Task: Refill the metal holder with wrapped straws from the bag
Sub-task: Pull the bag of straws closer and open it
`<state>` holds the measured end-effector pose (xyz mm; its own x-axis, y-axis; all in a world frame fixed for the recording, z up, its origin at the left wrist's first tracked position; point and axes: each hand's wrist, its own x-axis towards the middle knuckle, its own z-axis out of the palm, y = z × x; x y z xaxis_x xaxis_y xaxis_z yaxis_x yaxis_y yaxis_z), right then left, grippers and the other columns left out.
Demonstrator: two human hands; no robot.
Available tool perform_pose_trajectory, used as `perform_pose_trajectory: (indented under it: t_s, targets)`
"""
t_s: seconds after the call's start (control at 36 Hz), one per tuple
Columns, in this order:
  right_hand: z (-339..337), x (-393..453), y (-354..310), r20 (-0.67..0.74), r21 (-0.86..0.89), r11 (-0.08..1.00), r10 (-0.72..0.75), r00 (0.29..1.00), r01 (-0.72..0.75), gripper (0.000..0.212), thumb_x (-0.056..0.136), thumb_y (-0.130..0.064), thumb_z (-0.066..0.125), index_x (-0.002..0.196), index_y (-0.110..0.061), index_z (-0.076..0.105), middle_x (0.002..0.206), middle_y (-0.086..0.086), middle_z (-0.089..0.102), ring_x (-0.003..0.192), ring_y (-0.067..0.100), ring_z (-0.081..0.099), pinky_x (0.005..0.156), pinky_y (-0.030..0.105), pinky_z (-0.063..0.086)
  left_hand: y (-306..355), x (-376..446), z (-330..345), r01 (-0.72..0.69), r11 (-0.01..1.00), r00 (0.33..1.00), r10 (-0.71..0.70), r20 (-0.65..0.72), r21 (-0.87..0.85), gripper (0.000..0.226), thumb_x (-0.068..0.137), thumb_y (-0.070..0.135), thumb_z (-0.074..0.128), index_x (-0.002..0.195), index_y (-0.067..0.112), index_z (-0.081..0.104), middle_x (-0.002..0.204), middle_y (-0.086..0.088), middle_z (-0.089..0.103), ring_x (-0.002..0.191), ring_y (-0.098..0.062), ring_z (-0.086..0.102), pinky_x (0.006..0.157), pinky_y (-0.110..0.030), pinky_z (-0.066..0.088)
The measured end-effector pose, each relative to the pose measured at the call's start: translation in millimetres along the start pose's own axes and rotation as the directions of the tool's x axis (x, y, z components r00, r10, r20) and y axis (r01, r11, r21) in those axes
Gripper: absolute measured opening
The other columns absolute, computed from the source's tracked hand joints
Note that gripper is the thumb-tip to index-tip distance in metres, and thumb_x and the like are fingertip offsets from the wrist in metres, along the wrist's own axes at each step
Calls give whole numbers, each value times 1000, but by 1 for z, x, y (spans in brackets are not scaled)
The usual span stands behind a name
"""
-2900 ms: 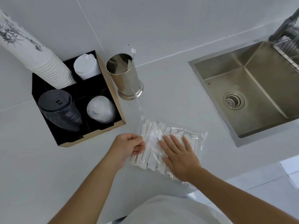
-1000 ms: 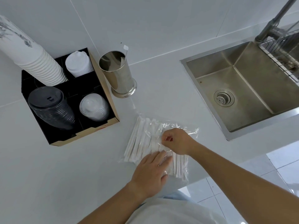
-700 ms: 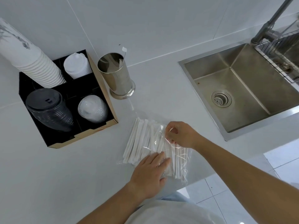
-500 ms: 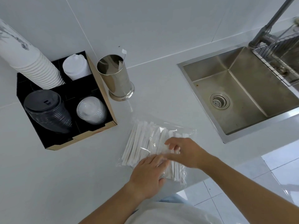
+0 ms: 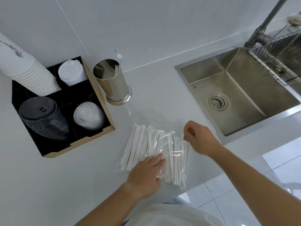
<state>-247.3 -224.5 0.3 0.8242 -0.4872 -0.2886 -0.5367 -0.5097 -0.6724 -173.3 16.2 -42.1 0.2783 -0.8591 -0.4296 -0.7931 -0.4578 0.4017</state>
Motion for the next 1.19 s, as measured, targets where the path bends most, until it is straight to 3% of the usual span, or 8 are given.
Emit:
perform_pose_trajectory:
  t_s: [0.11, 0.25, 0.39, 0.5, 0.67, 0.92, 1.03, 1.19]
  targets:
    - [-29, 21, -6, -32, 117, 993, 34, 999, -30, 28, 90, -9, 56, 72, -30, 58, 66, -7, 70, 59, 3, 63, 62, 29, 52, 3, 3, -7, -11, 1000, 1000, 11, 3, 3, 57, 96, 35, 41, 150, 25, 27, 164, 12, 11, 147, -12, 16, 114, -31, 22]
    - [-52, 44, -16, -46, 93, 996, 17, 999, -13, 21, 90, -9, 60, 79, -26, 64, 70, -5, 68, 69, 24, 68, 67, 35, 56, 1, 3, -11, -18, 1000, 999, 18, 31, 14, 58, 96, 37, 41, 152, 24, 25, 163, 14, 12, 147, -10, 17, 114, -29, 23]
    - [-66, 76, -17, -94, 11, 1000, -6, 996, 7, 16, 89, -10, 60, 83, -22, 68, 77, 4, 72, 73, 26, 68, 66, 30, 53, 1, 2, -11, -2, 1000, 996, 2, 86, 6, 63, 98, 37, 41, 155, 26, 15, 164, 16, 1, 148, -8, 8, 117, -32, 22]
    - [-71, 105, -13, -95, -59, 998, 6, 995, -11, 14, 90, -12, 59, 83, -22, 67, 70, -8, 64, 73, 21, 63, 55, 18, 42, 2, 1, -12, 3, 1000, 996, -3, 93, 7, 64, 98, 37, 41, 155, 27, 14, 164, 16, 1, 148, -7, 9, 116, -32, 25]
    - [-65, 136, -5, -136, -96, 995, 27, 990, -41, 12, 89, -14, 60, 84, -22, 68, 78, 0, 65, 65, 19, 57, 59, 24, 40, 3, 3, -14, 20, 999, 995, -17, 94, -32, 63, 96, 36, 42, 154, 28, 18, 164, 18, 4, 146, -4, 10, 115, -30, 25]
    - [-49, 141, 10, -243, 50, 995, 99, 965, -89, 10, 92, -28, 61, 91, -20, 66, 78, -1, 62, 71, 21, 56, 55, 24, 33, -1, 6, -17, 24, 998, 991, -16, 135, -58, 64, 95, 39, 42, 153, 30, 19, 163, 21, 6, 147, -5, 9, 117, -32, 20]
    - [-50, 139, 19, -267, 99, 984, 168, 949, -146, 18, 92, -28, 61, 102, -16, 69, 88, 1, 64, 80, 22, 57, 70, 24, 35, -4, 7, -20, 16, 998, 990, -7, 139, -64, 64, 95, 40, 43, 153, 32, 19, 162, 22, 8, 146, -4, 10, 117, -32, 19]
    - [-45, 124, 34, -64, 468, 837, 352, 934, -283, 41, 88, -10, 67, 128, -14, 56, 87, 9, 63, 73, 28, 62, 80, 48, 58, -11, 9, -23, -8, 995, 991, 21, 131, -101, 58, 95, 44, 40, 151, 34, 28, 160, 25, 16, 143, 0, 16, 116, -27, 18]
